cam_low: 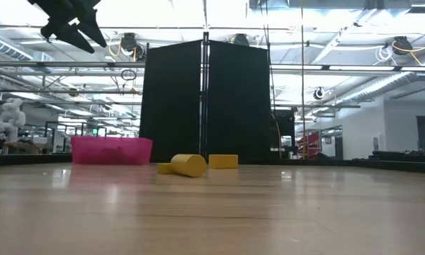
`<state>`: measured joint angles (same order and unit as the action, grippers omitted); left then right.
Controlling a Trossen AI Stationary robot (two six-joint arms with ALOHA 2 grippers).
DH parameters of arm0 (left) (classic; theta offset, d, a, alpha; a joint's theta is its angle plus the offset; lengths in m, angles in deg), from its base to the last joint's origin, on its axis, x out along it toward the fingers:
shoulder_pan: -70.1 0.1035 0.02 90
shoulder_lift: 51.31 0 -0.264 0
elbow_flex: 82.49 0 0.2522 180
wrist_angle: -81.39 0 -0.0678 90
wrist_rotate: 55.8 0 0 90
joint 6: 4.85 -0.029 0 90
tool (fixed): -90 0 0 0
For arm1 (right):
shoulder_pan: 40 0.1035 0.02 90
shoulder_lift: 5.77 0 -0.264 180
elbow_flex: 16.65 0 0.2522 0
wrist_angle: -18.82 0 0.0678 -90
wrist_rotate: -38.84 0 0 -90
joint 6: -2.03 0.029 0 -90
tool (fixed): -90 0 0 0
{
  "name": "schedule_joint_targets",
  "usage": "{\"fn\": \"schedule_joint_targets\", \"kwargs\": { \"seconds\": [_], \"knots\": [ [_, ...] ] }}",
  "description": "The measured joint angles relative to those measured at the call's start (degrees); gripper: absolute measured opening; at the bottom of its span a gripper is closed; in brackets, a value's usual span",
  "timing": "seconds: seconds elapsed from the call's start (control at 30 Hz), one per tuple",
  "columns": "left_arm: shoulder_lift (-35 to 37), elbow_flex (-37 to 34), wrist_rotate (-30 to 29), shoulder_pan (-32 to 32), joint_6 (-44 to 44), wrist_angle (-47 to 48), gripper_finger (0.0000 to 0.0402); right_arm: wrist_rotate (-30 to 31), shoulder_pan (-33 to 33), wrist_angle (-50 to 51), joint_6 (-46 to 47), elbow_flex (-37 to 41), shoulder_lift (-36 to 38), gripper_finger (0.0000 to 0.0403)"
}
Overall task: Sort blocks
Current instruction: Put the yellow block into the orange bin
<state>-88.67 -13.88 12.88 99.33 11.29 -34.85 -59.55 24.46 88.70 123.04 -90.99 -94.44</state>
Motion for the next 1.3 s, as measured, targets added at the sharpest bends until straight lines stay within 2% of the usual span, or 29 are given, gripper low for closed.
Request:
{"fn": "schedule_joint_targets", "kwargs": {
  "seconds": [0.07, 0.13, 0.2, 0.3, 0.47, 0.57, 0.67, 0.8, 0.9, 1.0, 1.13, 1.3],
  "knots": [
    [0.0, 0.0, 0.0, 0.0, 0.0, 0.0, 0.0267, 1.9, -1.1, 0.0, -1.2, -0.1, 0.0, 0.0236],
    [0.0, 0.0, 0.0, 0.0, 0.0, 0.0, 0.0267, 6.2, -3.2, 0.2, -3.9, -1.2, 0.1, 0.0237],
    [0.0, 0.0, 0.0, 0.0, 0.0, 0.0, 0.0267, 10.9, -6.3, 0.2, -8.3, -2.6, 0.5, 0.0238],
    [0.0, 0.0, 0.0, 0.0, 0.0, 0.0, 0.0267, 13.9, -13.1, 1.6, -17.8, -4.7, 1.9, 0.0239],
    [0.0, 0.0, 0.0, 0.0, -0.1, 0.0, 0.0267, 24.3, -28.0, 2.9, -39.1, -10.0, 4.8, 0.0239],
    [0.0, 0.0, 0.0, 0.0, -0.1, 0.0, 0.0267, 29.7, -38.9, 1.8, -58.4, -14.4, 5.0, 0.0239],
    [0.0, 0.0, 0.0, 0.0, -0.1, 0.0, 0.0267, 30.1, -49.7, -1.9, -78.3, -17.8, 4.3, 0.0239],
    [0.0, 0.0, 0.0, 0.0, -0.1, 0.0, 0.0267, 27.2, -61.8, -9.4, -100.6, -21.4, 1.9, 0.0238],
    [0.0, 0.0, 0.0, 0.0, -0.1, 0.0, 0.0267, 24.5, -68.3, -14.9, -115.8, -23.2, -0.3, 0.0238],
    [0.0, 0.0, 0.0, 0.0, -0.5, 0.1, 0.0267, 23.2, -72.0, -19.3, -130.8, -23.9, -2.7, 0.0238],
    [0.0, 0.0, 0.0, 0.0, -0.6, 0.2, 0.0267, 23.0, -75.3, -21.8, -142.3, -26.1, -7.3, 0.0238],
    [0.0, 0.0, 0.0, 0.0, -0.6, 0.3, 0.0267, 23.0, -77.4, -18.3, -147.3, -32.1, -16.3, 0.0238]
  ]
}}
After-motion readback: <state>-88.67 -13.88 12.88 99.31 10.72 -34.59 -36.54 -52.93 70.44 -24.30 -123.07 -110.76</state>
